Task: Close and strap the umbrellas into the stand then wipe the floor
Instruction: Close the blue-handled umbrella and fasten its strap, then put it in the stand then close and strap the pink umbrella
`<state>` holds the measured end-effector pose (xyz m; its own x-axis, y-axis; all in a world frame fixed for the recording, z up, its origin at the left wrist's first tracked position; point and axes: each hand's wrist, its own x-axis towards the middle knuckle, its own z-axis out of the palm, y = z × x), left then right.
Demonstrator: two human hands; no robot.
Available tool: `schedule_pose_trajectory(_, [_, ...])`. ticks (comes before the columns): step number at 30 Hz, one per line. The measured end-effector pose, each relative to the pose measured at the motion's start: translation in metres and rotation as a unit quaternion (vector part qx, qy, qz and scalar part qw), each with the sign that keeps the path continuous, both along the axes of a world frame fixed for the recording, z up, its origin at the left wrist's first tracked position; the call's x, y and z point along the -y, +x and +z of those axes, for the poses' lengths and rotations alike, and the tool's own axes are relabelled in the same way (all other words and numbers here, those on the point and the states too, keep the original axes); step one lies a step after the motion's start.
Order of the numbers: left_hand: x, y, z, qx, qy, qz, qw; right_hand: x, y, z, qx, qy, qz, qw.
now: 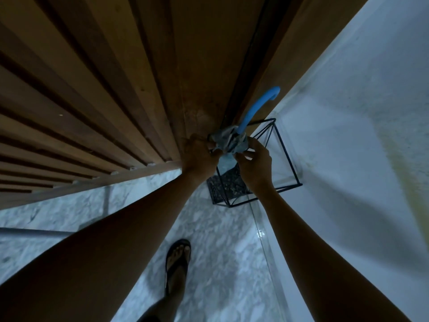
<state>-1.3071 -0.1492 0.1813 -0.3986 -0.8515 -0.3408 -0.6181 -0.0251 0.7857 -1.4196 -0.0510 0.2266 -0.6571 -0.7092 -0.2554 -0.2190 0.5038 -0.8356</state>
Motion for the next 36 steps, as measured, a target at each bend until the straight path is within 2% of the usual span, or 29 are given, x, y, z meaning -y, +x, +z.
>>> schedule_pose_trajectory(6, [-0.001, 0.0, 0.019, 0.054, -0.003, -0.003, 0.999, 0.001, -0.001, -0.003, -0.025, -0.005, 0.018, 1.0])
schedule_pose_trajectory(12, [0.004, 0.005, 0.015, 0.063, -0.082, 0.018, 0.994, 0.006, 0.005, -0.008, -0.044, -0.021, 0.011, 0.999])
schedule_pose_trajectory(15, [0.004, 0.008, 0.022, 0.06, -0.099, 0.021, 0.993, 0.007, 0.006, -0.007, -0.035, 0.0, 0.014, 0.999])
schedule_pose_trajectory(20, [0.006, 0.009, 0.029, 0.082, -0.038, -0.011, 0.996, 0.014, 0.003, -0.001, -0.019, 0.082, 0.052, 0.995])
schedule_pose_trajectory(23, [0.002, 0.021, 0.044, 0.089, -0.034, -0.038, 0.995, 0.009, 0.012, 0.012, -0.036, 0.113, 0.071, 0.99])
schedule_pose_trajectory(26, [-0.005, 0.045, 0.068, 0.083, -0.024, -0.053, 0.995, -0.005, 0.03, 0.039, -0.043, 0.144, 0.08, 0.985])
schedule_pose_trajectory(30, [-0.03, 0.089, 0.133, 0.077, -0.005, -0.078, 0.994, -0.03, 0.058, 0.09, -0.037, 0.157, 0.071, 0.984])
schedule_pose_trajectory(36, [-0.089, 0.188, 0.234, 0.068, -0.009, 0.005, 0.998, -0.084, 0.135, 0.181, -0.055, 0.134, 0.129, 0.981])
